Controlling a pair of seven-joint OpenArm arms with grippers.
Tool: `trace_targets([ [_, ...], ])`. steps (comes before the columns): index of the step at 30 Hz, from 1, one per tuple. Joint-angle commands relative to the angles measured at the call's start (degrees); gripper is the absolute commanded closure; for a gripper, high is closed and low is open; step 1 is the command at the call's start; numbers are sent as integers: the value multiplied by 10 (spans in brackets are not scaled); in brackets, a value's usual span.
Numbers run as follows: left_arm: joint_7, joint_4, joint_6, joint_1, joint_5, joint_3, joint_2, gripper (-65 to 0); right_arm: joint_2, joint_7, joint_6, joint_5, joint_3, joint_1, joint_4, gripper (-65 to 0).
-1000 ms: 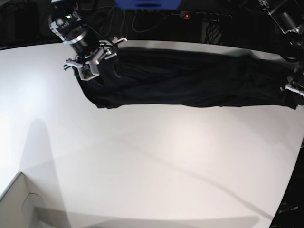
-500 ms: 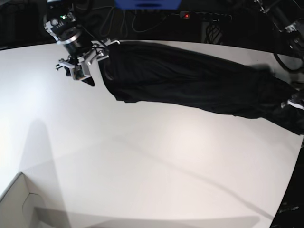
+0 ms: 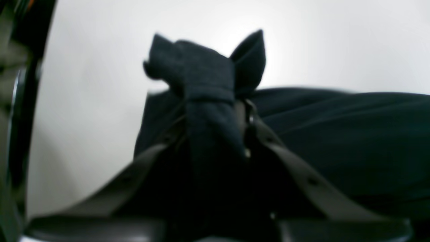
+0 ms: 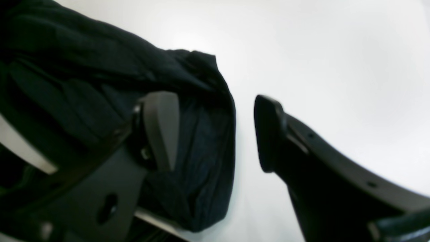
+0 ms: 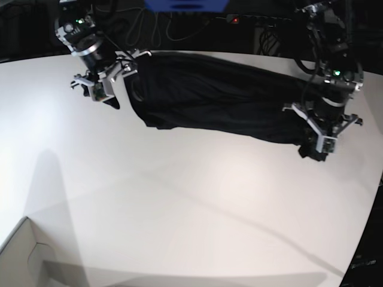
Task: Layout the t-shirt on the table in an organized manner, then fold the t-shirt properly
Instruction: 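Lift the bundle end with the left gripper and fold it toward the right gripper, then lay the folded end onto the strip and press it with the left gripper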
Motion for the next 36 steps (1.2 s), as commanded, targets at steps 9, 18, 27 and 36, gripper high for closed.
trace_targets([
  [9, -16, 21, 5, 27, 89, 70, 22, -2, 3, 15, 1, 7, 1, 0, 11, -362],
  [18, -16, 24, 5, 46, 93, 115, 16, -2, 3, 15, 1, 8, -2, 4, 11, -362],
  [27, -16, 19, 5, 40, 93, 120, 20, -1, 3, 15, 1, 8, -3, 4, 11, -362],
  [36, -11, 18, 5, 45, 93, 185, 7, -5, 3, 15, 1, 8, -3, 4, 11, -362],
])
